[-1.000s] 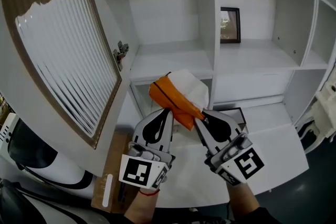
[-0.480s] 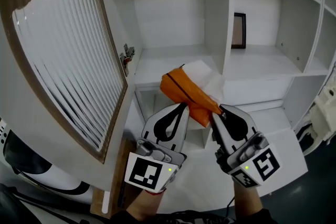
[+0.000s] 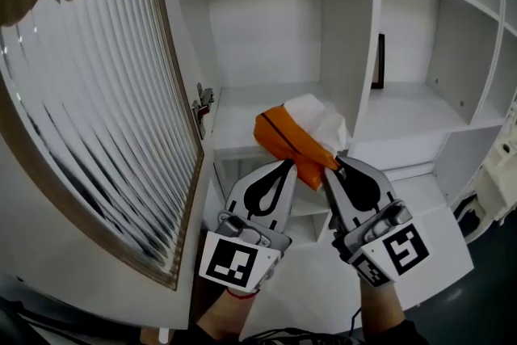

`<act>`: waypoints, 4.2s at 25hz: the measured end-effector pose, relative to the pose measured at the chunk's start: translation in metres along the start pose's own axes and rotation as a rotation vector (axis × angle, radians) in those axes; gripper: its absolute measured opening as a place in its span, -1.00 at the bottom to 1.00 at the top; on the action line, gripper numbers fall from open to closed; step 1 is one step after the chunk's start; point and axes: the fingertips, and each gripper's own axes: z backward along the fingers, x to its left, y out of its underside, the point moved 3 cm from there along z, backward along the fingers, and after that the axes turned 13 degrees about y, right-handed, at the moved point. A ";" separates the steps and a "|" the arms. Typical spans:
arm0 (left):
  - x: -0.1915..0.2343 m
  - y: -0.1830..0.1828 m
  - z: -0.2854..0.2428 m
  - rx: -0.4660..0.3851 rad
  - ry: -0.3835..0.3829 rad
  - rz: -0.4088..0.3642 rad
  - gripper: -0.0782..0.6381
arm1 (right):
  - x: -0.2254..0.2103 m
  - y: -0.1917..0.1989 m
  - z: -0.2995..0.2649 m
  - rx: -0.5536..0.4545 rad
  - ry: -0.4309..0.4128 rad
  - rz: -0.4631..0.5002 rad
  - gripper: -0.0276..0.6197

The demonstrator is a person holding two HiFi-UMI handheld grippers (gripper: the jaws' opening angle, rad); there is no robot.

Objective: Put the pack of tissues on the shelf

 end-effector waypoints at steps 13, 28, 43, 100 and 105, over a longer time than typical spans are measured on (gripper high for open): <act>0.026 0.012 -0.004 0.037 0.019 -0.038 -0.76 | 0.006 0.012 -0.053 0.063 0.093 0.110 -0.84; -0.005 0.024 -0.002 0.202 0.077 -0.231 -0.76 | 0.003 0.016 -0.064 0.020 0.103 -0.010 -0.72; 0.003 0.030 -0.009 0.153 0.066 -0.190 -0.76 | -0.010 0.016 -0.047 -0.022 0.071 -0.135 -0.55; 0.015 0.064 0.018 0.211 -0.056 -0.016 -0.76 | 0.017 0.062 -0.056 0.162 0.070 0.038 -0.84; 0.006 0.075 0.020 0.222 -0.066 0.025 -0.76 | 0.014 0.074 -0.039 0.176 0.053 0.018 -0.87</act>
